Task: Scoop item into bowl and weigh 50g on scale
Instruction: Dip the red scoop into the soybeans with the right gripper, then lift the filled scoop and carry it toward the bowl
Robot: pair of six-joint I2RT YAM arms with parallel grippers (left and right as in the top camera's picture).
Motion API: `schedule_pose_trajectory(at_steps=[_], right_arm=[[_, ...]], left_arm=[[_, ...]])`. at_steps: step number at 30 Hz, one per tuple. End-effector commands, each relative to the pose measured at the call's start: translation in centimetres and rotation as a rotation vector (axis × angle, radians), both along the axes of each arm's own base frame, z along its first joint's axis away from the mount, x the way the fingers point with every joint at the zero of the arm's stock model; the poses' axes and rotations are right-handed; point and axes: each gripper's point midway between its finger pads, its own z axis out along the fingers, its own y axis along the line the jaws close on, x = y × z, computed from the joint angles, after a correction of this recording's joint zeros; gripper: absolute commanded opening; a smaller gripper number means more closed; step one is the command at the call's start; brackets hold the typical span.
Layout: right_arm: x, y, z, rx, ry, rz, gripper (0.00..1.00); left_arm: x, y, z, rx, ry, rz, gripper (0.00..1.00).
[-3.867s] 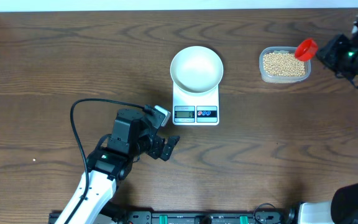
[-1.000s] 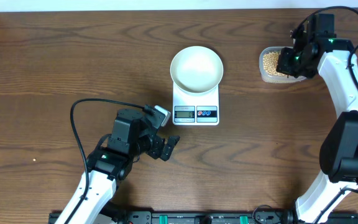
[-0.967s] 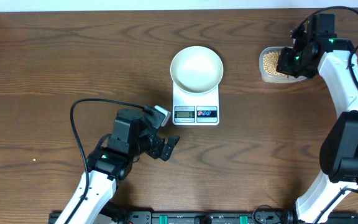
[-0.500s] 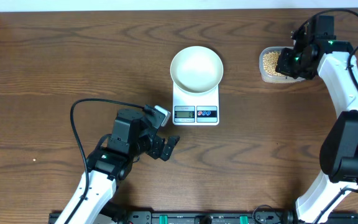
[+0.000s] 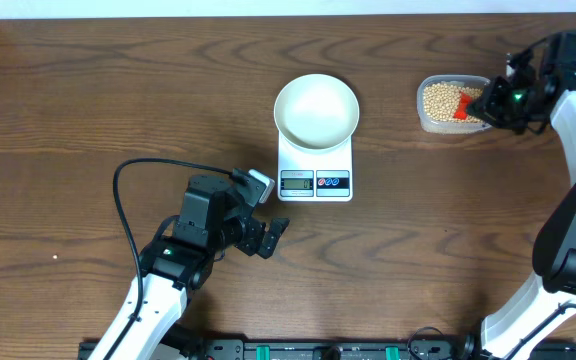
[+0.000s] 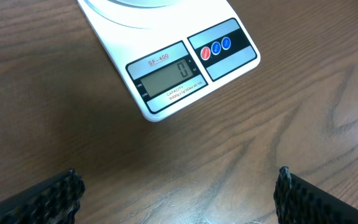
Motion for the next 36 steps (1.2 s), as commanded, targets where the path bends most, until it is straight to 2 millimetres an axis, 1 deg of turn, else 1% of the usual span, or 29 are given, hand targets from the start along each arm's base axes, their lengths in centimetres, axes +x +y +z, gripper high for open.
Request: schedule_pose_trajectory(at_steps=[1, 5, 9, 12, 19, 21, 24, 26, 30, 36], right_arm=[[-0.8, 0.2, -1.2, 0.087, 0.053, -0.027, 0.01], [-1.5, -2.0, -2.2, 0.015, 0.114, -0.111, 0.01], [-2.0, -3.6, -2.9, -0.069, 0.153, -0.160, 0.01], [-1.9, -3.8, -2.9, -0.075, 0.149, -0.161, 0.01], [-1.2, -2.0, -1.8, 0.044, 0.095, -0.111, 0.01], [-1.1, -1.9, -1.3, 0.098, 0.077, -0.107, 0.01], [-1.1, -2.4, -0.7, 0.159, 0.055, -0.114, 0.01], [-1.2, -3.2, -0.1, 0.205, 0.033, -0.123, 0.01], [-1.0, -4.1, 0.8, 0.265, -0.016, -0.124, 0.01], [-0.6, -4.3, 2.4, 0.354, -0.086, -0.108, 0.01]], left_arm=[[0.0, 0.1, -0.1, -0.004, 0.008, 0.008, 1.00], [0.0, 0.1, -0.1, -0.004, 0.008, 0.008, 1.00], [0.0, 0.1, -0.1, -0.004, 0.008, 0.008, 1.00], [0.0, 0.1, -0.1, -0.004, 0.008, 0.008, 1.00], [0.0, 0.1, -0.1, -0.004, 0.008, 0.007, 1.00], [0.0, 0.1, -0.1, -0.004, 0.008, 0.008, 1.00], [0.0, 0.1, -0.1, -0.004, 0.008, 0.008, 1.00], [0.0, 0.1, -0.1, -0.004, 0.008, 0.008, 1.00], [0.0, 0.1, -0.1, -0.004, 0.008, 0.008, 1.00], [0.0, 0.1, -0.1, -0.004, 0.008, 0.008, 1.00]])
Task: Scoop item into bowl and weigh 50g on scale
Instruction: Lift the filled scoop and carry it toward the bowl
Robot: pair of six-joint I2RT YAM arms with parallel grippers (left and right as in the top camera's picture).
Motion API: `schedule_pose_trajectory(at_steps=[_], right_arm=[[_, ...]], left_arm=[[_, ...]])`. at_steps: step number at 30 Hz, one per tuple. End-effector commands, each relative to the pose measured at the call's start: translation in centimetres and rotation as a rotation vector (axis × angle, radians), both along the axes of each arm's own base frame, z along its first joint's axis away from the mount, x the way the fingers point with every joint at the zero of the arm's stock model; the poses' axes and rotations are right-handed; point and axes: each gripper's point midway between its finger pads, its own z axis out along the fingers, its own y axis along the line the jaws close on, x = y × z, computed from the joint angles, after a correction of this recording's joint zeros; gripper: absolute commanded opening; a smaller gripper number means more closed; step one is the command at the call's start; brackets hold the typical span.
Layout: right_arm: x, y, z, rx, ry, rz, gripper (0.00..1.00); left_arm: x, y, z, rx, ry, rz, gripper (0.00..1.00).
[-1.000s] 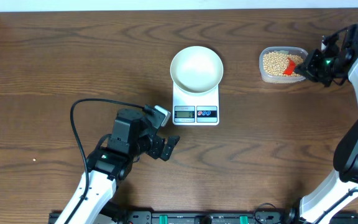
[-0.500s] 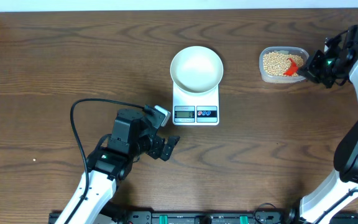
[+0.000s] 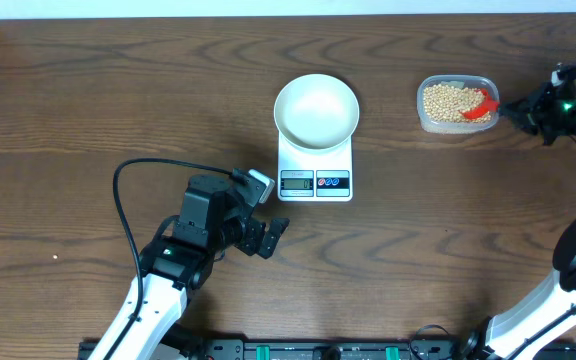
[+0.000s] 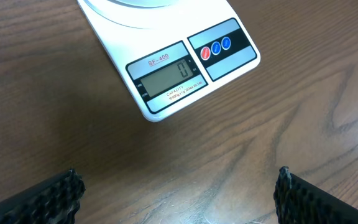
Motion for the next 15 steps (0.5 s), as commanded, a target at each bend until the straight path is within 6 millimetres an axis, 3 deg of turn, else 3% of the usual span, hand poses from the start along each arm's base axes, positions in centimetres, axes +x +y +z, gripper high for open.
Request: schedule_pose_trajectory(at_steps=[1, 15], right_arm=[[0.1, 0.9, 1.2, 0.098, -0.060, 0.040, 0.01], [0.4, 1.3, 3.4, 0.200, -0.161, 0.078, 0.01]], left_arm=[[0.0, 0.1, -0.1, -0.004, 0.008, 0.008, 1.00], [0.0, 0.1, -0.1, -0.004, 0.008, 0.008, 1.00]])
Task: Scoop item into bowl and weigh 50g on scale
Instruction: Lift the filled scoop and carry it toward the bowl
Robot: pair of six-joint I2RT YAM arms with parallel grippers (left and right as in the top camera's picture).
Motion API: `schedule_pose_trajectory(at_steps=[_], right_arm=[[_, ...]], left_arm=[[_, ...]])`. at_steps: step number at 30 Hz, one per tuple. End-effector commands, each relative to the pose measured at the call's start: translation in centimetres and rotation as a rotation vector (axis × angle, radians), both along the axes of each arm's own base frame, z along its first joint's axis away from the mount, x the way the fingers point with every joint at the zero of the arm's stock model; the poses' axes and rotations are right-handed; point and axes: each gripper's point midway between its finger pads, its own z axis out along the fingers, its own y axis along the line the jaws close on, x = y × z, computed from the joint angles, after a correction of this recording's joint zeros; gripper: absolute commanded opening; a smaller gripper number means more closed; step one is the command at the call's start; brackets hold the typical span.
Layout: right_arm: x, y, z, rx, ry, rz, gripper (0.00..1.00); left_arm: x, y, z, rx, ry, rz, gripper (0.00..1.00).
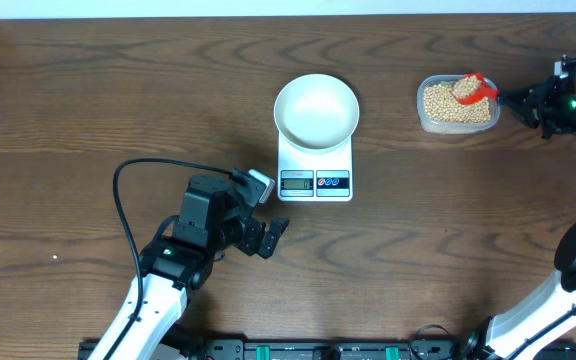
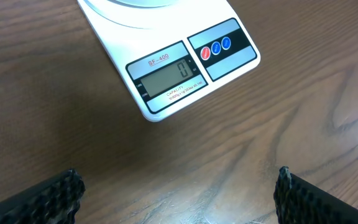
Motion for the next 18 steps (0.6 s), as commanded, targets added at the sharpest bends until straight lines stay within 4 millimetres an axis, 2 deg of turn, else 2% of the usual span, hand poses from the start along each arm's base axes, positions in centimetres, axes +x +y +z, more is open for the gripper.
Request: schedule_pose_trajectory(at_steps=[1, 10, 18], right_arm=[[-0.3, 0.1, 1.0, 0.069, -0.051, 0.029, 0.01], [-0.5, 1.2, 2.9, 0.116, -0.183, 0.121, 0.01], [-0.6, 1.9, 3.7, 0.152, -0.224, 0.152, 0.01]], left_arm=[[0.0, 0.1, -0.1, -0.004, 0.008, 0.008, 1.00], [0.0, 0.1, -0.1, -0.004, 0.008, 0.008, 1.00], [0.0, 0.1, -0.1, -0.004, 0.008, 0.008, 1.00]])
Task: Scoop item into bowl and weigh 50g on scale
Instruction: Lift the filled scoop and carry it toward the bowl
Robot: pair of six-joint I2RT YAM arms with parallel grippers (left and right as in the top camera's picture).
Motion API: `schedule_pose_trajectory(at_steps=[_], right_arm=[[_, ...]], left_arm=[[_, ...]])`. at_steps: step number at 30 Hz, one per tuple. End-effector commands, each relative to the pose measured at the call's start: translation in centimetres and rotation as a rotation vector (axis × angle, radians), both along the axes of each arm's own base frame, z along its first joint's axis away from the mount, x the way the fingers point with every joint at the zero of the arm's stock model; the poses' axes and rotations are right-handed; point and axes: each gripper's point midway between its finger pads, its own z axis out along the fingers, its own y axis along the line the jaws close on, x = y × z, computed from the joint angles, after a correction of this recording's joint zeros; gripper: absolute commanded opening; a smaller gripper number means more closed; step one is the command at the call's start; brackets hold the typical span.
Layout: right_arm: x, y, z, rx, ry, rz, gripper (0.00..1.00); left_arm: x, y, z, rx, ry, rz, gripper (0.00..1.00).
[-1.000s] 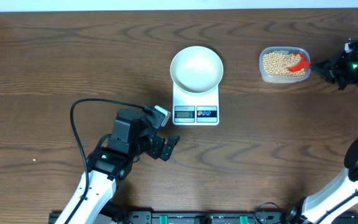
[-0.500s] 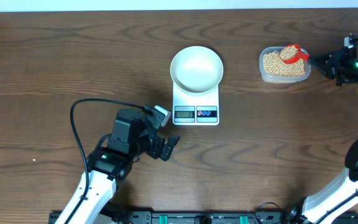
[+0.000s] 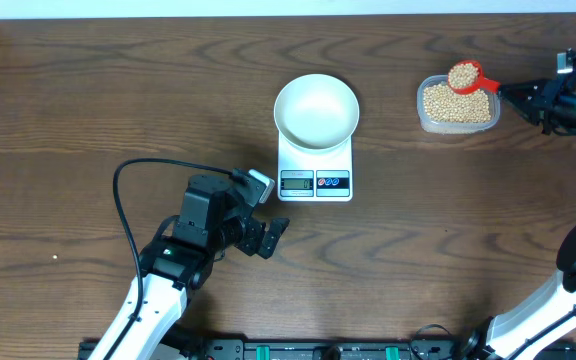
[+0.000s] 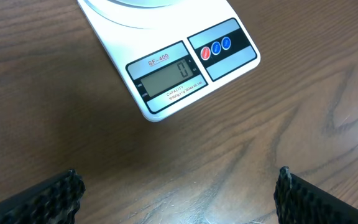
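Note:
A white bowl (image 3: 316, 109) stands empty on the white scale (image 3: 315, 170). The scale's display (image 4: 165, 77) reads 0. A clear tub of beans (image 3: 455, 105) sits at the back right. Over its far edge hangs a red scoop (image 3: 464, 75) heaped with beans, and my right gripper (image 3: 513, 93) is shut on its handle. My left gripper (image 3: 271, 236) rests open on the table just below the scale, its fingers (image 4: 55, 196) wide apart with nothing between them.
A black cable (image 3: 128, 200) loops over the table to the left of the left arm. The right arm reaches in from the right edge. Bare wood lies between the scale and the tub.
The red scoop has come up out of the beans to the tub's far edge, now level and full. The right gripper shifted slightly. The left arm and the scale reading are unchanged.
The right gripper was over the tub's right end with the scoop down in the beans. Then it stood right of the tub, the scoop dug in at the tub's right side. Then the scoop lifted with beans, and now hangs full over the far rim. The left arm stayed still.

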Motion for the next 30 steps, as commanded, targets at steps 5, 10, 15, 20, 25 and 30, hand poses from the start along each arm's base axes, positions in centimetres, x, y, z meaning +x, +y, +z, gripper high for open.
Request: schedule_pose_trajectory(at_steps=[5, 10, 15, 20, 25, 30], right_arm=[[-0.1, 1.7, 1.7, 0.082, -0.093, 0.080, 0.01], [0.1, 3.9, 1.8, 0.089, -0.086, 0.123, 0.01], [1.5, 7.6, 2.6, 0.098, -0.110, 0.188, 0.01], [2.6, 11.4, 3.7, 0.103, -0.156, 0.256, 0.01], [2.4, 16.2, 4.7, 0.107, -0.229, 0.371, 0.01], [1.3, 19.8, 4.9, 0.125, -0.230, 0.455, 0.01]], left_arm=[[0.0, 0.1, -0.1, -0.004, 0.008, 0.008, 1.00], [0.0, 0.1, -0.1, -0.004, 0.008, 0.008, 1.00], [0.0, 0.1, -0.1, -0.004, 0.008, 0.008, 1.00], [0.0, 0.1, -0.1, -0.004, 0.008, 0.008, 1.00], [0.0, 0.1, -0.1, -0.004, 0.008, 0.008, 1.00], [0.0, 0.1, -0.1, -0.004, 0.008, 0.008, 1.00]])
